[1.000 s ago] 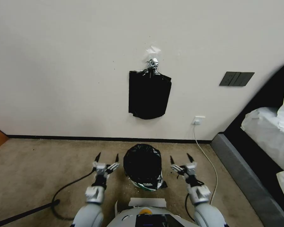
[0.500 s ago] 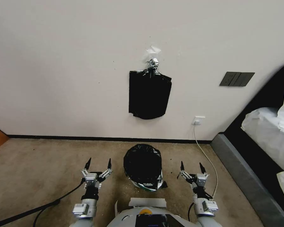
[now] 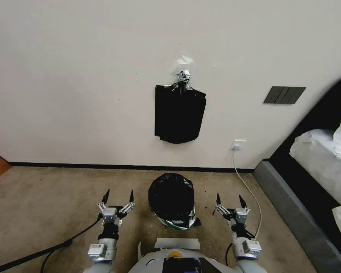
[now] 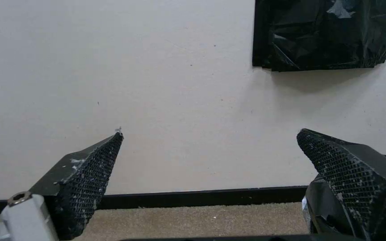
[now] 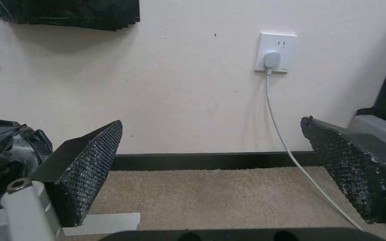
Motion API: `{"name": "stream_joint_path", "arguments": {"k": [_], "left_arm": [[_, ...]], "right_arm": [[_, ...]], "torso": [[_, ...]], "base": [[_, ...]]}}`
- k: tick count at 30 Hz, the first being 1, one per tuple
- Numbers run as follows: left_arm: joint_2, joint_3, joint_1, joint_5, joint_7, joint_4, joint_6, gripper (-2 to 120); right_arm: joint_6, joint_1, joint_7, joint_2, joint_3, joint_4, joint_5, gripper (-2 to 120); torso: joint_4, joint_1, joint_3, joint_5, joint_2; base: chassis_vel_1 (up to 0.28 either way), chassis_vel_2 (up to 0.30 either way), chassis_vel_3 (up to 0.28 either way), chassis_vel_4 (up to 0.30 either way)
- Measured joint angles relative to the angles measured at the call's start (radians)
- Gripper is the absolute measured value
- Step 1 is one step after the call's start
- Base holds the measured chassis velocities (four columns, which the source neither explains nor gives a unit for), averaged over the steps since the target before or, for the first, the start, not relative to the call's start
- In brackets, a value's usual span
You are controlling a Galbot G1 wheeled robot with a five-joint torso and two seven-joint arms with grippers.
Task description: Place a trash bag onto the trash bin.
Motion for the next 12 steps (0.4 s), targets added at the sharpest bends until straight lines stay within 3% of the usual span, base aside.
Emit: {"name": "stream_joint_path", "arguments": {"k": [12], "left_arm": [[0.001,0.001,-0.001,-0.001,-0.001,0.0,0.001,100]], "right_arm": [[-0.001,0.0,0.001,-0.001,-0.001,0.001,0.001,100]], "torso": [[0.0,0.0,0.0,0.0,0.0]], "base": [[0.0,0.0,0.0,0.0]]}}
